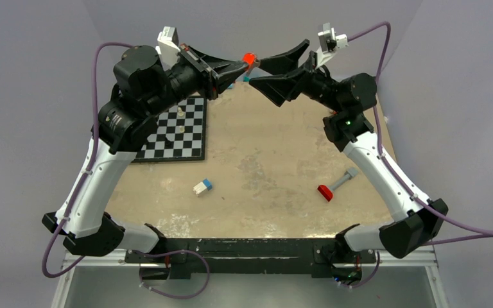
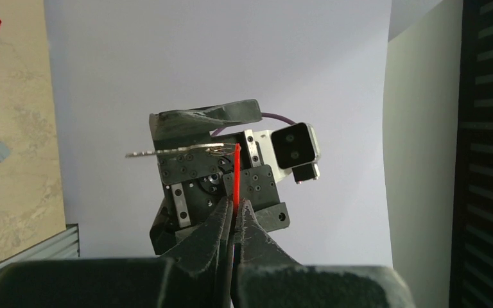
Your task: Remove the keys from the keyring
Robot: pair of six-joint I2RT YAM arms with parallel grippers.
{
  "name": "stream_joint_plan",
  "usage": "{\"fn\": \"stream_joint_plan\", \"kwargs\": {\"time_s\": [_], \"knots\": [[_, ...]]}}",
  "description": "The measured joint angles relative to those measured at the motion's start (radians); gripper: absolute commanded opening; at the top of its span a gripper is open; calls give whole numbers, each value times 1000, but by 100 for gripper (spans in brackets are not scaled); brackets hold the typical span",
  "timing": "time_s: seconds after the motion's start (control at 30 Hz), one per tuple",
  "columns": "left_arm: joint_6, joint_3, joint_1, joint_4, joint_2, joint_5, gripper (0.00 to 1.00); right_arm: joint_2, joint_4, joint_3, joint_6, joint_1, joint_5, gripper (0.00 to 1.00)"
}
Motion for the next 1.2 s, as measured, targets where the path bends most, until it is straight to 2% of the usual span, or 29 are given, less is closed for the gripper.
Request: {"fn": "stream_joint_plan", "kwargs": {"time_s": [0.43,0.67,1.2], "knots": [[0,-9,0,52,0,21,0,18,60,31,61,0,8,64],[0,-28,0,76,-2,25,0,26,68,56,75,0,29,55],[0,-67,3,130,-17,24,0,43,94,59,93,0,38,56]]}}
